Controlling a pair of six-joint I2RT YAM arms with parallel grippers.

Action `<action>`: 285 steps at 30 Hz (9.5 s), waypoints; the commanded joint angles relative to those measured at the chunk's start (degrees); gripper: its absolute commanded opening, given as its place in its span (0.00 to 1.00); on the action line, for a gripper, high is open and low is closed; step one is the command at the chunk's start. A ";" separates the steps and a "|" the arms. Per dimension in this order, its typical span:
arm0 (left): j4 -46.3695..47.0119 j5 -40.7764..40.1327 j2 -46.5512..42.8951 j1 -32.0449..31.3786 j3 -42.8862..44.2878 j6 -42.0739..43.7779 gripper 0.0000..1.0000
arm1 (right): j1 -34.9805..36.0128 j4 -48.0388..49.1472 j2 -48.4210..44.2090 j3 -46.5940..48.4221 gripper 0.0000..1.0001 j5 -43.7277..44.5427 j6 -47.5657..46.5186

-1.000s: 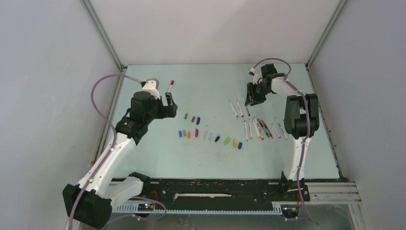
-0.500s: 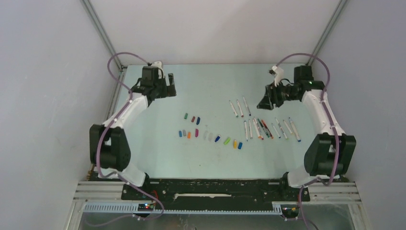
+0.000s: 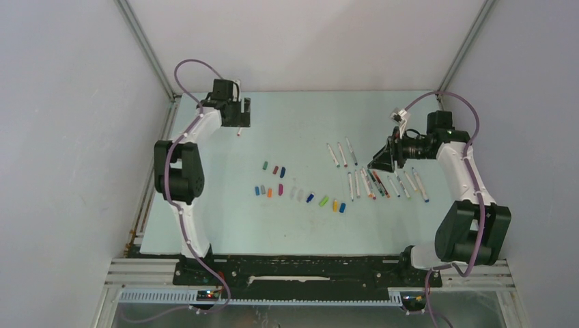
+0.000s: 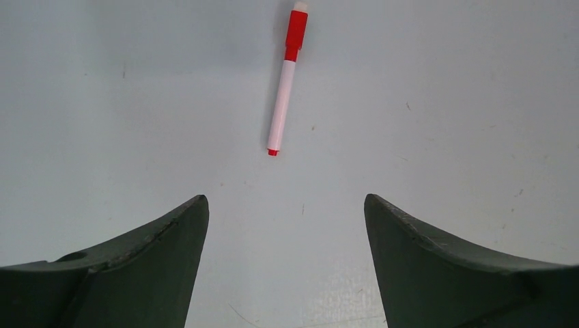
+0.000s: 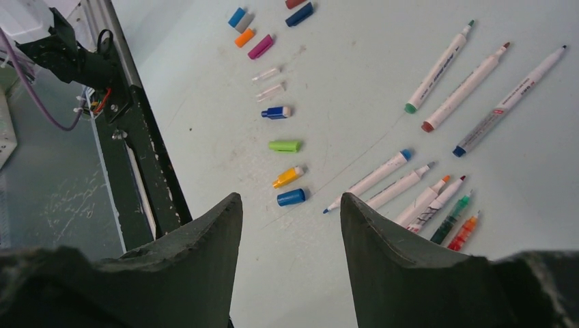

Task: Open the pen caps
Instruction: Move the pen to the center of the board, then pick up the pen from the center of the board.

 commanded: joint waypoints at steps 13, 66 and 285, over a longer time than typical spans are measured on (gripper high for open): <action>-6.73 4.36 9.21 0.65 12.57 1.07 0.86 | -0.49 -2.49 1.68 0.37 0.57 -3.89 -5.96; -25.66 9.16 32.13 4.30 41.77 -14.22 0.44 | -3.74 -6.70 1.23 0.37 0.57 -8.13 -10.99; 56.49 17.10 -33.64 -43.51 -34.20 -33.52 0.00 | 16.26 46.80 -12.76 -13.02 0.40 -13.34 51.34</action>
